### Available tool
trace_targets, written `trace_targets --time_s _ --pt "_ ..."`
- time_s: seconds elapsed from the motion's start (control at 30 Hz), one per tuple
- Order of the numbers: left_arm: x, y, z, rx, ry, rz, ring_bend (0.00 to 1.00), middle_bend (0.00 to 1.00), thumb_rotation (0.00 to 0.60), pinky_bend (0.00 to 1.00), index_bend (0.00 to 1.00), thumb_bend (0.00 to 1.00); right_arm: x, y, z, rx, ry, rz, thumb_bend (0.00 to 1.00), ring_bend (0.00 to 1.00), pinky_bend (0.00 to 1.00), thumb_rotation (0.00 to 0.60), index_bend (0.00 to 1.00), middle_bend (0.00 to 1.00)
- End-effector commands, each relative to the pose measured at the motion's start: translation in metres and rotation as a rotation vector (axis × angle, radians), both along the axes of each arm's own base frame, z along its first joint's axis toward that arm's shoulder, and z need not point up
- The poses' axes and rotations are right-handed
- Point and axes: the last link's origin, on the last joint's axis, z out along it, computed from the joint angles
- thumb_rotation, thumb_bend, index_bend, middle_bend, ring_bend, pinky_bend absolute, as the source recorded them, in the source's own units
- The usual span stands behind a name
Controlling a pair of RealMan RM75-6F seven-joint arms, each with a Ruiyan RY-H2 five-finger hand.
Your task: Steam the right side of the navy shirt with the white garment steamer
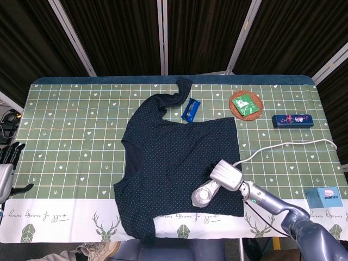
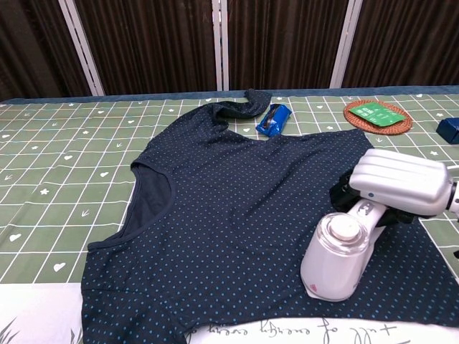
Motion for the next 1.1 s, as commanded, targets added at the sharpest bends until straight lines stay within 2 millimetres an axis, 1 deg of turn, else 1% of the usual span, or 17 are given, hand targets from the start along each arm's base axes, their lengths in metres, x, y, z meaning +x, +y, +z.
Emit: trace_targets --time_s 0.03,0.2,0.33,0.43,0.63,0.9,1.0,1.1 --pt "0.000 0.000 0.000 0.000 0.001 -0.002 0.00 0.00 0.600 0.00 0.00 0.00 -0.013 -0.003 0.006 -0.026 0.032 -0.027 1.00 0.62 0.85 0.600 0.81 0.66" --pt "0.000 0.000 -0.001 -0.001 0.001 -0.002 0.00 0.00 0.600 0.00 0.00 0.00 -0.027 -0.012 0.017 -0.062 0.042 -0.091 1.00 0.62 0.85 0.600 0.81 0.66" --pt "0.001 0.000 -0.001 -0.001 0.002 -0.004 0.00 0.00 0.600 0.00 0.00 0.00 -0.034 -0.018 0.027 -0.085 0.020 -0.138 1.00 0.62 0.85 0.600 0.81 0.66" --pt "0.002 0.001 -0.002 -0.004 0.000 -0.006 0.00 0.00 0.600 0.00 0.00 0.00 -0.034 -0.022 0.038 -0.079 -0.063 -0.185 1.00 0.62 0.85 0.600 0.81 0.66" --pt "0.003 0.001 -0.001 -0.004 -0.010 -0.010 0.00 0.00 0.600 0.00 0.00 0.00 -0.026 -0.028 0.068 -0.124 -0.138 -0.145 1.00 0.62 0.85 0.600 0.81 0.66" --pt "0.005 -0.001 0.003 0.000 -0.026 -0.019 0.00 0.00 0.600 0.00 0.00 0.00 -0.025 -0.025 0.077 -0.163 -0.139 -0.140 1.00 0.62 0.85 0.600 0.80 0.66" --pt "0.006 -0.001 0.003 -0.001 -0.028 -0.020 0.00 0.00 0.600 0.00 0.00 0.00 -0.027 -0.030 0.084 -0.213 -0.125 -0.154 0.96 0.62 0.85 0.600 0.76 0.64" --pt "0.006 -0.002 0.004 0.003 -0.032 -0.020 0.00 0.00 0.600 0.00 0.00 0.00 -0.034 -0.039 0.094 -0.273 -0.120 -0.217 0.91 0.61 0.83 0.600 0.73 0.63"
